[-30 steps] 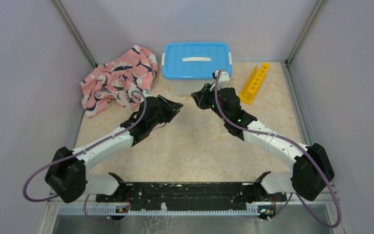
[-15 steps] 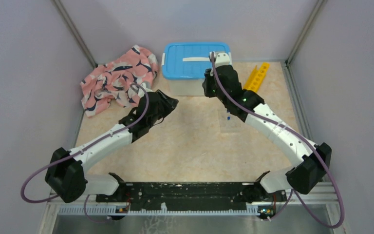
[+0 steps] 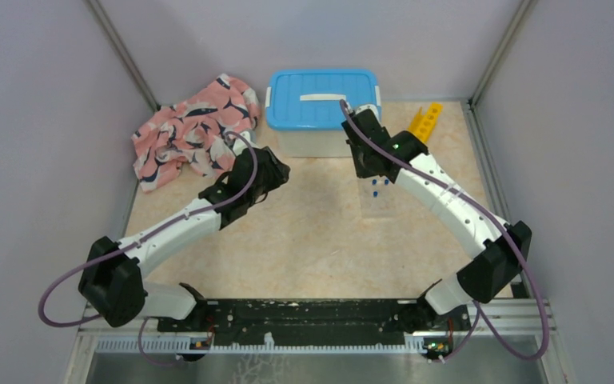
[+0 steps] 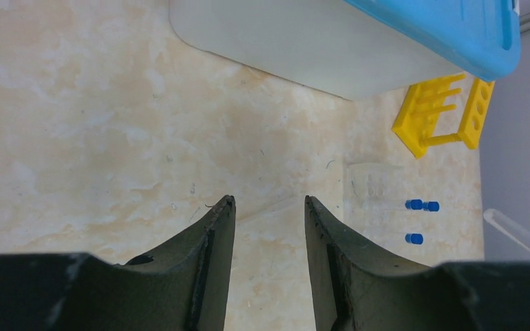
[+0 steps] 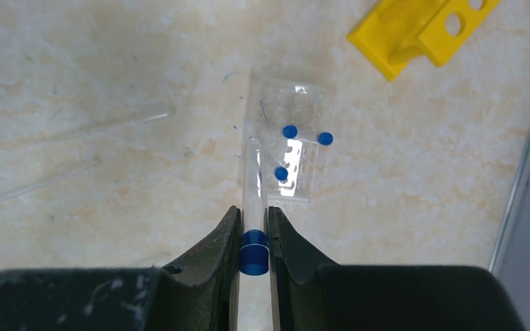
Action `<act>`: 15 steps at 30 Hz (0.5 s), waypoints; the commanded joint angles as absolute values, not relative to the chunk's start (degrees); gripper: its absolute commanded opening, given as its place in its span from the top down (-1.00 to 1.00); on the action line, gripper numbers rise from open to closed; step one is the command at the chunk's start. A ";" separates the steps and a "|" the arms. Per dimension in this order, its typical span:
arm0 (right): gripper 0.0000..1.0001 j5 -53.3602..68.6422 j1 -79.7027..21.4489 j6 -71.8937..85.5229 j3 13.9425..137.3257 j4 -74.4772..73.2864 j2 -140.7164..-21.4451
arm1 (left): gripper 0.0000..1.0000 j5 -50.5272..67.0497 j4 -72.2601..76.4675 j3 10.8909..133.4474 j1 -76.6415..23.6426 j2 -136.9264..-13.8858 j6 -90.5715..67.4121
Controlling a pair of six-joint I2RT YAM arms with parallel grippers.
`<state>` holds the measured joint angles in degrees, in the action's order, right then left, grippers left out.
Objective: Organize the chemistry lab equipment
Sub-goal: Insert the test tube into the slot of the test tube rack.
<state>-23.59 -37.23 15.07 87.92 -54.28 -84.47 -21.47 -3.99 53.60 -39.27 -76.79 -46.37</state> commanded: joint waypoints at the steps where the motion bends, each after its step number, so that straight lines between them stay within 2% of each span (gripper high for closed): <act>1: 0.92 -26.03 -35.98 16.23 90.91 -62.18 -84.83 | 0.06 -23.59 -4.72 53.33 -39.72 -75.02 -42.04; 15: 0.92 -25.79 -31.15 16.33 88.74 -67.95 -85.88 | 0.06 -23.73 -2.72 52.56 -39.73 -76.03 -38.41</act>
<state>-25.43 -32.32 16.29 88.18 -66.13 -85.08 -22.85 -3.92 53.06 -39.51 -76.31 -40.38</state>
